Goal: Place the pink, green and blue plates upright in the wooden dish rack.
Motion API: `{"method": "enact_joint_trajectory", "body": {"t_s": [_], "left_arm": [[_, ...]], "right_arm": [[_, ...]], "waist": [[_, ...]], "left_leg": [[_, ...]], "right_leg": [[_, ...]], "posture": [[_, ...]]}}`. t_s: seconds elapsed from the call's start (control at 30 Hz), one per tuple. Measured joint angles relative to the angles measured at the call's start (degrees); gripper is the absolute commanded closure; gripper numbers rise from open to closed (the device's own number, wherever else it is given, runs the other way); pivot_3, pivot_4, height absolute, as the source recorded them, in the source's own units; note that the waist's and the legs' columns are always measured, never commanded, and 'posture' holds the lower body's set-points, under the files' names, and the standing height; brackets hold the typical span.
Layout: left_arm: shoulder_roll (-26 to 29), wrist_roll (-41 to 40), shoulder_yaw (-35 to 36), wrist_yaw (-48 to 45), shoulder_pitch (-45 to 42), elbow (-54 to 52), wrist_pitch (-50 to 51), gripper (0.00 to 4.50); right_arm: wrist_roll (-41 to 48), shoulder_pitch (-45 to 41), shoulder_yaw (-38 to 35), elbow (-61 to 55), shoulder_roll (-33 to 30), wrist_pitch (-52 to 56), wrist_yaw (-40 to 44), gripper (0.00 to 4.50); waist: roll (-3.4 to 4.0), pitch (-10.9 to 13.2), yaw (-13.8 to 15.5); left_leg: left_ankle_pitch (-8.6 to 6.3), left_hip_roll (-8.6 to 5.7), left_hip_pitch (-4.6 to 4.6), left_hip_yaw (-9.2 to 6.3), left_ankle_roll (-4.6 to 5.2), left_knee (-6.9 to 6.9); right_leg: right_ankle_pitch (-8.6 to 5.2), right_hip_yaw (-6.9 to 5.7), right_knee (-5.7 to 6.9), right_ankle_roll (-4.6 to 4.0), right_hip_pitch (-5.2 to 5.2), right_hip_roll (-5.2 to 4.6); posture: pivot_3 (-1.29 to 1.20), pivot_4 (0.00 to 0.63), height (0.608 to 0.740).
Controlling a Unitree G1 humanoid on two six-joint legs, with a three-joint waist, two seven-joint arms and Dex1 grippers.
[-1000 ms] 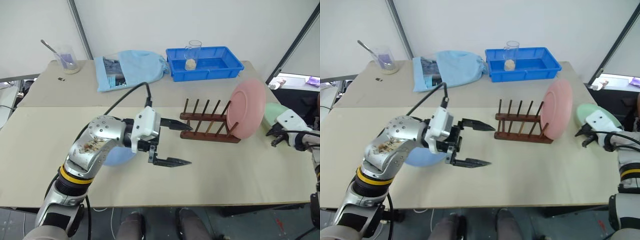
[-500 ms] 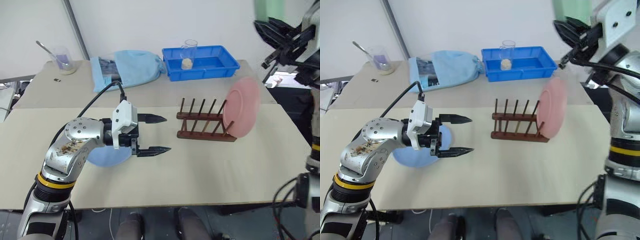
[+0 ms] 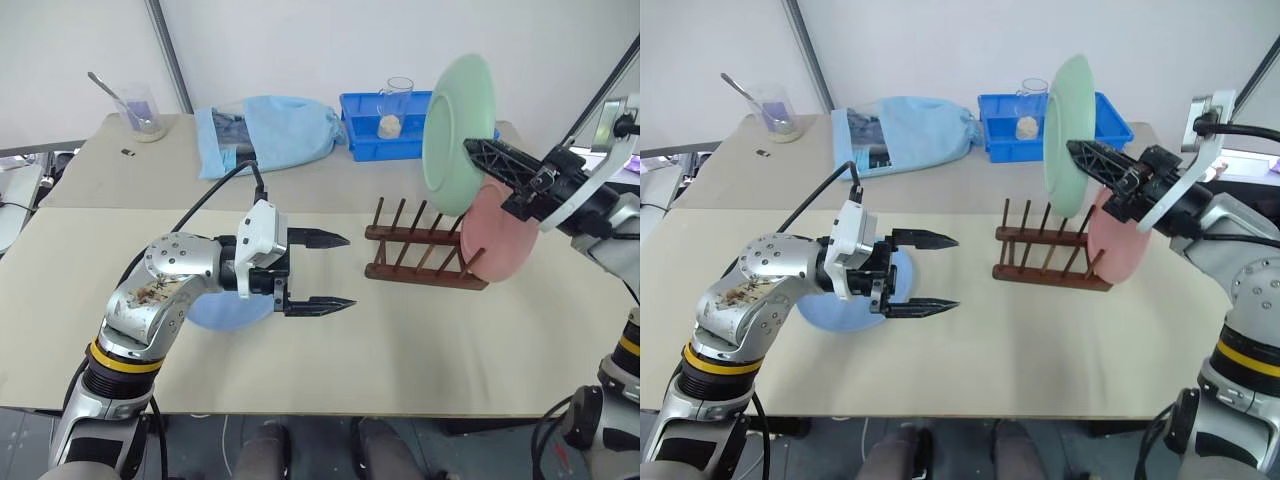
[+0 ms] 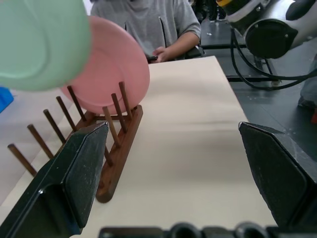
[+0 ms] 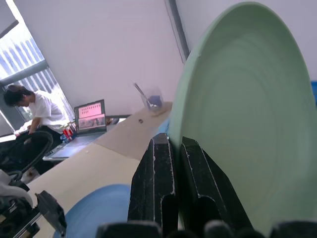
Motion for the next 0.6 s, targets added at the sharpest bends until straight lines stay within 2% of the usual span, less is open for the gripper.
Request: {"method": "enact_joint_trajectory", "body": {"t_s": [0.3,0.6], "left_arm": [[-0.63,0.05,-0.62,-0.04,-0.28,0.53,-0.37,0.0],[-1.57,0.04,-1.22,-0.03,-0.33,0.6,-0.44,0.0]], "right_arm": [[8.71,2.75,-0.81,0.17,-1.61,2.86,-6.45,4.47],[12.15,3.81,-0.18,1.24,-2.37,2.95,-10.05,4.47]], "waist": [[0.0,0.0,-0.54],[0.0,0.0,-0.52]], "left_leg": [[0.03,0.0,0.07,0.01,0.01,0.08],[0.02,0.0,0.02,-0.01,0.02,0.06]], "right_leg": [[-0.07,0.07,0.0,-0.17,0.07,0.02],[-0.07,0.06,-0.04,-0.13,0.05,0.03]], "posture": [[0.0,0.15,0.737],[0.0,0.15,0.737]]}}
